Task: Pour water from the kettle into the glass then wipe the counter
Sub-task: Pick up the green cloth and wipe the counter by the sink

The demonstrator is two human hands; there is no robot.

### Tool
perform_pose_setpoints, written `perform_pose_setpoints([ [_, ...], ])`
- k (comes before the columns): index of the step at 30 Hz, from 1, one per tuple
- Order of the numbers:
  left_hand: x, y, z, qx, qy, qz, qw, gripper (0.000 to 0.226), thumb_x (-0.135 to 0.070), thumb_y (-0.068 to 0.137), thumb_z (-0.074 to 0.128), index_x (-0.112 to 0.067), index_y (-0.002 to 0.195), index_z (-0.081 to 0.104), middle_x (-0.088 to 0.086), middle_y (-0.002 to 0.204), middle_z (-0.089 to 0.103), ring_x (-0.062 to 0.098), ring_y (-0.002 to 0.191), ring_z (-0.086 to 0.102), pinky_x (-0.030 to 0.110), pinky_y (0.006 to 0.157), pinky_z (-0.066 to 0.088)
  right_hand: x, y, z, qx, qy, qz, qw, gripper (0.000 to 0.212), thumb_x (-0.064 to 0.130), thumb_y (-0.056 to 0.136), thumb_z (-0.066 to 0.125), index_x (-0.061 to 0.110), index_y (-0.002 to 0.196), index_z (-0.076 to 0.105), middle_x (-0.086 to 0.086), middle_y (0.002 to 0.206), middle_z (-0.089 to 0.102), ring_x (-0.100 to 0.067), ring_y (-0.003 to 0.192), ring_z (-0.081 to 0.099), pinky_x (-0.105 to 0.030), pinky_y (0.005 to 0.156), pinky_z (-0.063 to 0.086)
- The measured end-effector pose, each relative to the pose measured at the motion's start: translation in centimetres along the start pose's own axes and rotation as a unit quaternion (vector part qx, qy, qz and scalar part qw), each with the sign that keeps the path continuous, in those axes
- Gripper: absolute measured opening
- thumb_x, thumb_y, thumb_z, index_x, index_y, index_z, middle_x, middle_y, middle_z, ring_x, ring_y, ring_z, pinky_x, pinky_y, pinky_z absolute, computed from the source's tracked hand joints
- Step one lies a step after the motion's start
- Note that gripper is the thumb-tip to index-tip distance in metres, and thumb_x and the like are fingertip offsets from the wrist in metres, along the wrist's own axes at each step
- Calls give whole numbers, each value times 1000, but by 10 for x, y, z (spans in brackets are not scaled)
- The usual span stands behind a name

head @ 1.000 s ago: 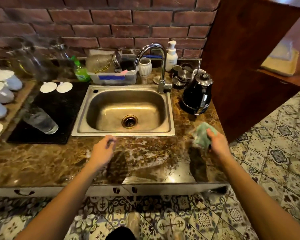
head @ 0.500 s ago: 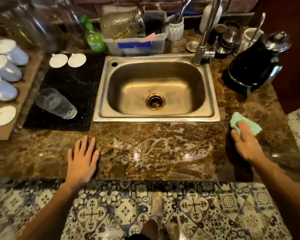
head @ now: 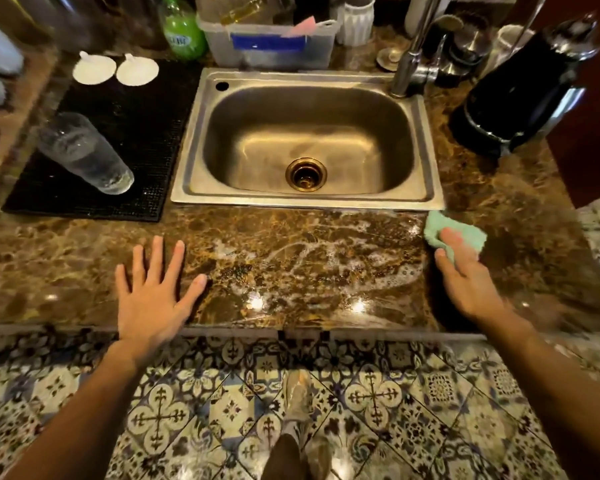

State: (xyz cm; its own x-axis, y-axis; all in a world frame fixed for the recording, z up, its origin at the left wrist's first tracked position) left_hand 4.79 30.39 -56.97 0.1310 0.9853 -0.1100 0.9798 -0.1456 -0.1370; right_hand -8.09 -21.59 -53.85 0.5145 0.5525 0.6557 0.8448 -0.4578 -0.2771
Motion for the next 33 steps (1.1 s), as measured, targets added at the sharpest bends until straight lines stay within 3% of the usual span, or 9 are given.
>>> perform_pose_setpoints([
  [10, 8, 9, 7, -19, -6, 8, 1000, 75, -85, 91, 16, -55, 157, -2, -7, 173, 2, 27, 158, 1, 59, 123, 2, 44, -72, 62, 59, 18, -71, 996, 52, 32, 111, 39, 21, 160, 31, 7, 167, 21, -1, 148, 11, -14, 117, -1],
  [14, 12, 13, 11, -21, -5, 18, 1000, 72, -83, 92, 20, -57, 156, -2, -5, 173, 4, 29, 158, 4, 60, 122, 4, 55, -103, 96, 135, 162, -13, 977, 47, 39, 110, 37, 29, 156, 41, 12, 164, 27, -4, 151, 20, -21, 121, 8],
  [15, 12, 14, 11, -19, -5, 21, 1000, 72, -82, 93, 20, -57, 156, -2, -5, 173, 4, 30, 158, 4, 61, 121, 5, 57, -109, 106, 159, 250, 33, 955, 43, 37, 110, 39, 25, 150, 49, 1, 163, 39, -14, 151, 31, -31, 125, 16],
  [17, 12, 13, 11, -19, -6, 23, 1000, 71, -82, 93, 20, -58, 156, -2, -6, 173, 4, 30, 158, 5, 60, 121, 5, 63, -115, 122, 180, 469, 135, 854, 41, 31, 109, 43, 9, 138, 61, -23, 149, 55, -41, 141, 46, -54, 123, 28],
  [19, 13, 13, 10, -22, -7, 22, 999, 71, -82, 93, 18, -58, 156, -2, -6, 173, 4, 29, 158, 4, 60, 121, 6, 66, -115, 123, 164, 618, 206, 741, 46, 28, 107, 46, 0, 141, 56, -27, 140, 62, -45, 136, 52, -54, 120, 34],
  [21, 11, 12, 8, -24, -5, 25, 999, 71, -82, 92, 17, -58, 156, -2, -6, 173, 3, 28, 158, 4, 60, 121, 7, 66, -106, 106, 142, 665, 219, 700, 47, 30, 106, 45, 1, 141, 56, -24, 138, 64, -36, 126, 60, -43, 107, 48],
  [24, 8, 11, 4, -25, -5, 26, 999, 71, -82, 92, 16, -57, 157, 0, -5, 173, 4, 28, 158, 5, 59, 121, 7, 54, -80, 58, 106, 659, 192, 719, 45, 38, 105, 44, 9, 133, 63, -21, 133, 69, -35, 113, 67, -39, 79, 55],
  [30, 3, 9, 0, -12, 6, 31, 999, 77, -85, 89, 12, -54, 158, -3, -4, 173, 2, 27, 158, 1, 57, 122, 4, 13, -16, -53, -43, 597, 116, 792, 38, 37, 105, 45, 14, 126, 67, -10, 124, 75, -24, 102, 72, -37, 86, 51],
  [33, -1, 10, -3, 1, 12, 38, 999, 81, -86, 88, 12, -51, 159, -2, -4, 173, 0, 28, 158, -2, 58, 122, 2, -7, -3, -66, -98, 422, 100, 896, 36, 37, 107, 43, 17, 122, 68, -10, 116, 71, -10, 86, 70, -28, 76, 52],
])
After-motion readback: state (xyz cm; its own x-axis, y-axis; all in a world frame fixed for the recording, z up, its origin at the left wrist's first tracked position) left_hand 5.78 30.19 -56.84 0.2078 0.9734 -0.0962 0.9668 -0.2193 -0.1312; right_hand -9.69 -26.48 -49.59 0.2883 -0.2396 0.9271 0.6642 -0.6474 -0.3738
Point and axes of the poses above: each hand's wrist, its own y-axis towards the middle knuckle, its own z-axis out of the palm, x = y × z, the point moved 9 cm from there along y, towards the middle knuckle
